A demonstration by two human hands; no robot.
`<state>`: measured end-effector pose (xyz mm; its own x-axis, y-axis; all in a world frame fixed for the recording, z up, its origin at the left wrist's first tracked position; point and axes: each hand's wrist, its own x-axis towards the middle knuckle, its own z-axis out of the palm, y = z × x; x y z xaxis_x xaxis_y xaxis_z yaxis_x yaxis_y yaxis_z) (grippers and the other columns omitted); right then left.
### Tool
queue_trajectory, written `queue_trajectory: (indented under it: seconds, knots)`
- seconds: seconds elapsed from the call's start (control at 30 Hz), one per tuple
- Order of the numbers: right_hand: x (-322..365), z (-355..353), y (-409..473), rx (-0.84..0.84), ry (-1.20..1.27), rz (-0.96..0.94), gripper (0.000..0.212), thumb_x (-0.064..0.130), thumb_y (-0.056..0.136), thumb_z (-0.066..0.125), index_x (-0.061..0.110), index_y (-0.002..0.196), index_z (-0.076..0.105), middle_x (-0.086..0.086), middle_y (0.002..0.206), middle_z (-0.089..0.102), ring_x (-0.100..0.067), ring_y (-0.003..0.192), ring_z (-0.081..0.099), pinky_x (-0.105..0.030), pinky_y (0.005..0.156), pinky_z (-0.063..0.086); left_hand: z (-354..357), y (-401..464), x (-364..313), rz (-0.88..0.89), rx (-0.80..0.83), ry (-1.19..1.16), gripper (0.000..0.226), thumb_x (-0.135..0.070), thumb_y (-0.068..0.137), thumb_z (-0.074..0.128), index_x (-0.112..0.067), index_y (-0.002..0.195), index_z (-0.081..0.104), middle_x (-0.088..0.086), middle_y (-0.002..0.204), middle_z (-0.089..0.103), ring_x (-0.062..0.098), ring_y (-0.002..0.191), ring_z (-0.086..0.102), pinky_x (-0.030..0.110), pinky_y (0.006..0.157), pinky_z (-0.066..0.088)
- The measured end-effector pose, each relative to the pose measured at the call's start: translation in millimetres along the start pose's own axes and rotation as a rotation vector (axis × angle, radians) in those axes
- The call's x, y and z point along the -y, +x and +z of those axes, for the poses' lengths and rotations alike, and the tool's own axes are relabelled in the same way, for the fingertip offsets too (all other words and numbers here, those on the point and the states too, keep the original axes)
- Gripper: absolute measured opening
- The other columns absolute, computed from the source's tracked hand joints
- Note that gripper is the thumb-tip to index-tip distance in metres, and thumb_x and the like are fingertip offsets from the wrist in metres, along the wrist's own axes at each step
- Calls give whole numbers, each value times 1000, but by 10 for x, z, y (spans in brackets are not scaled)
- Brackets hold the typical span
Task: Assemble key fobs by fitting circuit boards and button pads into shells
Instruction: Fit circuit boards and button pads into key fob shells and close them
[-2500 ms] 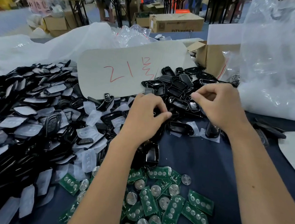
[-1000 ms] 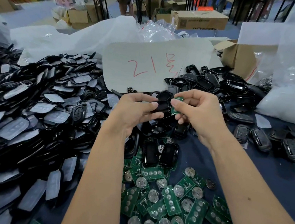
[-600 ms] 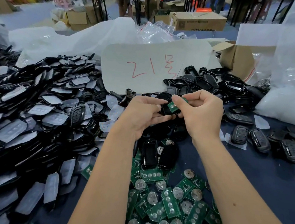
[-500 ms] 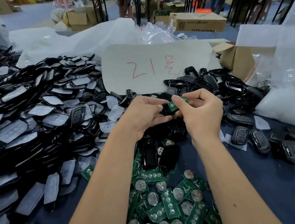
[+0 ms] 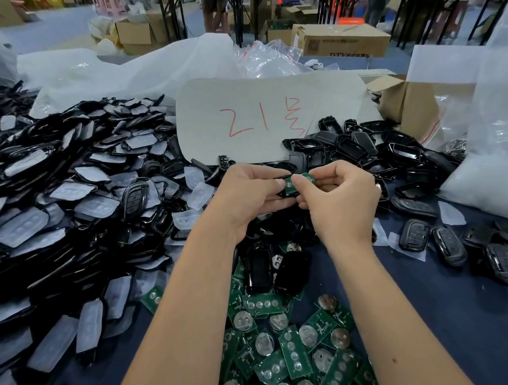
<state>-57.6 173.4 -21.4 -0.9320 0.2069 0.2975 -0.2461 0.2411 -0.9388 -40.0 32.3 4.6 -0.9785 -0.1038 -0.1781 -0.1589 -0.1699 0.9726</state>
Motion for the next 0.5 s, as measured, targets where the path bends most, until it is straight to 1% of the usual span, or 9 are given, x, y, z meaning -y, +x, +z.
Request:
queue_trajectory:
  seconds: [0.07, 0.13, 0.2, 0.27, 0.4, 0.5]
  knots:
    - [23, -7, 1, 6, -114, -35, 22, 29, 78, 90, 17, 82, 72, 3, 69, 72, -15, 63, 72, -41, 70, 62, 0, -1, 13, 23, -19, 22, 19, 10, 95, 64, 10, 113, 71, 27, 110, 74, 31, 97, 77, 32, 80, 64]
    - [45, -15, 0, 7, -183, -62, 24, 34, 75, 91, 20, 77, 72, 8, 65, 70, -8, 62, 68, -38, 71, 60, -1, -14, 13, 38, -18, 39, 19, 12, 94, 64, 12, 111, 70, 28, 107, 74, 30, 93, 77, 29, 75, 63]
    - [59, -25, 1, 12, -212, -82, 25, 36, 74, 92, 21, 74, 72, 9, 63, 68, -6, 61, 66, -34, 69, 59, -6, -25, 2, 49, -12, 50, 18, 13, 93, 64, 12, 110, 70, 28, 103, 74, 28, 87, 78, 27, 72, 63]
    - [68, -34, 6, 40, -185, -87, 24, 34, 75, 92, 21, 75, 72, 9, 64, 69, -7, 62, 67, -29, 66, 58, -15, -31, -15, 52, -17, 67, 16, 13, 93, 64, 8, 107, 72, 26, 102, 75, 26, 83, 78, 26, 71, 63]
    - [75, -21, -4, 115, -141, -126, 25, 24, 75, 93, 26, 75, 68, 12, 69, 69, -5, 69, 66, -12, 62, 51, -64, -25, -33, 55, -56, 75, 17, 13, 93, 65, -1, 95, 74, 24, 102, 75, 28, 88, 78, 25, 71, 63]
    - [70, 6, -39, 87, -186, -126, 26, 25, 74, 93, 23, 74, 67, 11, 67, 67, -3, 67, 64, -10, 59, 47, -87, -29, -25, 59, -46, 89, 18, 13, 93, 64, -3, 93, 74, 20, 95, 77, 27, 85, 78, 25, 70, 62]
